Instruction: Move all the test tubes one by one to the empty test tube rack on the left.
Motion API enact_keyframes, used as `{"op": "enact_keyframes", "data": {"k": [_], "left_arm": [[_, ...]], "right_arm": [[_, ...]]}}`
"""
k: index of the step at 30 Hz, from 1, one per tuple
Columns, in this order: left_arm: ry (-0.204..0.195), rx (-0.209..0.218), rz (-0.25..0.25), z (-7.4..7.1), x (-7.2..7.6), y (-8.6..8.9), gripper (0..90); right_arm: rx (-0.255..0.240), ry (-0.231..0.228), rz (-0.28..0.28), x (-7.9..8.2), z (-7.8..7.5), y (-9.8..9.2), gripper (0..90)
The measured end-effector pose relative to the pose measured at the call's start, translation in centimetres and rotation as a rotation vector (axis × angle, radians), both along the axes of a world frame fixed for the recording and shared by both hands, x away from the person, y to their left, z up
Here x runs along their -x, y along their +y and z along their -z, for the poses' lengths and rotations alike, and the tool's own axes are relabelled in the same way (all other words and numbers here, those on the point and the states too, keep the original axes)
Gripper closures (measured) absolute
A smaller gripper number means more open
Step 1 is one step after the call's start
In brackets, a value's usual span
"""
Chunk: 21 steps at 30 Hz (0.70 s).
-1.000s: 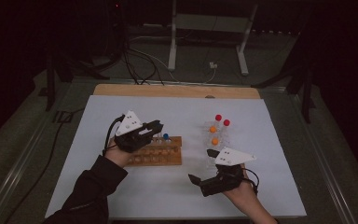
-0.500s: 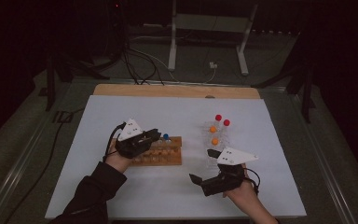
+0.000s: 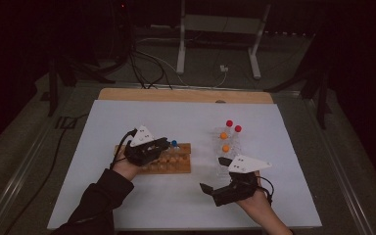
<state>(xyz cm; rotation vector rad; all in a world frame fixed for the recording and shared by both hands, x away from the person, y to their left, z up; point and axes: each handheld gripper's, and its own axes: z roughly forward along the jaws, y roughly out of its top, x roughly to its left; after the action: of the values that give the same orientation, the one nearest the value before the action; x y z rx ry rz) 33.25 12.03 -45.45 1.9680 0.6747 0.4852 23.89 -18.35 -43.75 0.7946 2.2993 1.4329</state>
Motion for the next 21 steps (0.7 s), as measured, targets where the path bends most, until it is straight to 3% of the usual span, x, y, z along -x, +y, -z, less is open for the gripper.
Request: {"op": "enact_keyframes", "data": {"k": [12, 18, 21], "left_arm": [[0.008, 0.0, 0.013, 0.2, 0.0, 0.2, 76.1], [-0.007, 0.0, 0.043, 0.0, 0.9, 0.7, 55.7], [-0.011, 0.001, 0.039, -0.6, 1.6, 1.2, 37.1]], "right_arm": [[0.012, -0.043, 0.032, -0.2, -0.9, -1.0, 0.0], [0.013, -0.055, 0.07, -0.7, -1.4, -2.0, 0.0], [0.01, -0.046, 0.095, -1.2, -1.4, -2.6, 0.0]]}}
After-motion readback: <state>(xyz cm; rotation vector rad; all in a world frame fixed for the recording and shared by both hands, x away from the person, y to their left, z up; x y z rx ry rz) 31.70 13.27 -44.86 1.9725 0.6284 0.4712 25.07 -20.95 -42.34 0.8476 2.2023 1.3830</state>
